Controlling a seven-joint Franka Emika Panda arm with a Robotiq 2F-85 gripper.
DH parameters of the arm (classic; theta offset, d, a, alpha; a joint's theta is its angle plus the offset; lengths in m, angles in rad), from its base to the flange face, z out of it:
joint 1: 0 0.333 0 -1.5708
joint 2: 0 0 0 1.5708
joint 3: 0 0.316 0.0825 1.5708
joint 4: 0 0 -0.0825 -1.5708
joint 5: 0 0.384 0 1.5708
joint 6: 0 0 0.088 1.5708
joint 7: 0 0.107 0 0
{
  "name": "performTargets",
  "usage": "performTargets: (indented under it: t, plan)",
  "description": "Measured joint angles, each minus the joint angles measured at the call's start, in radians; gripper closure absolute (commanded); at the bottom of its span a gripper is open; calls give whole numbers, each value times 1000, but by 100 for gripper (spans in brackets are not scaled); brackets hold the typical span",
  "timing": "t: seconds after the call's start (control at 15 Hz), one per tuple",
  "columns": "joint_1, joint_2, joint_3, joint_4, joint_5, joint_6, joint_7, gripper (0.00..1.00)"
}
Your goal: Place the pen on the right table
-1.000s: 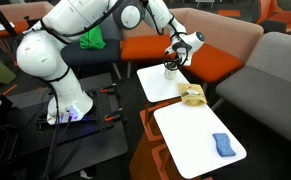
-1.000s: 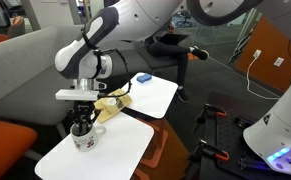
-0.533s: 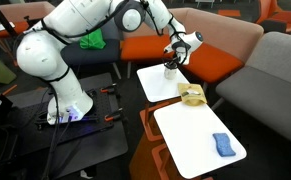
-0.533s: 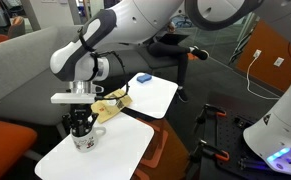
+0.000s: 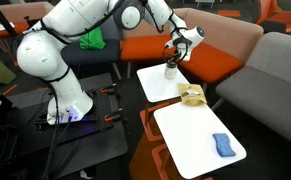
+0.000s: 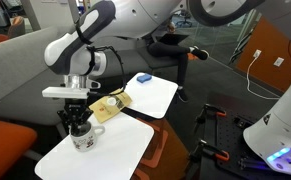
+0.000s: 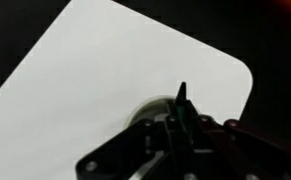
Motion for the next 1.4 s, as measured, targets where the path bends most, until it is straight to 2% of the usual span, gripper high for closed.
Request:
performTargets:
  t: [0.33,0.53,0.73,1.0,1.4]
  plan:
    - [-17,-121,46,-75,53,2,-20,97]
    - [-12,-226,33,-197,59,97,-1,97]
    - [3,-305,-21,-337,59,248,40,97]
    - [8,-332,-110,-480,48,414,107,97]
    - [5,-348,-226,-665,43,555,293,97]
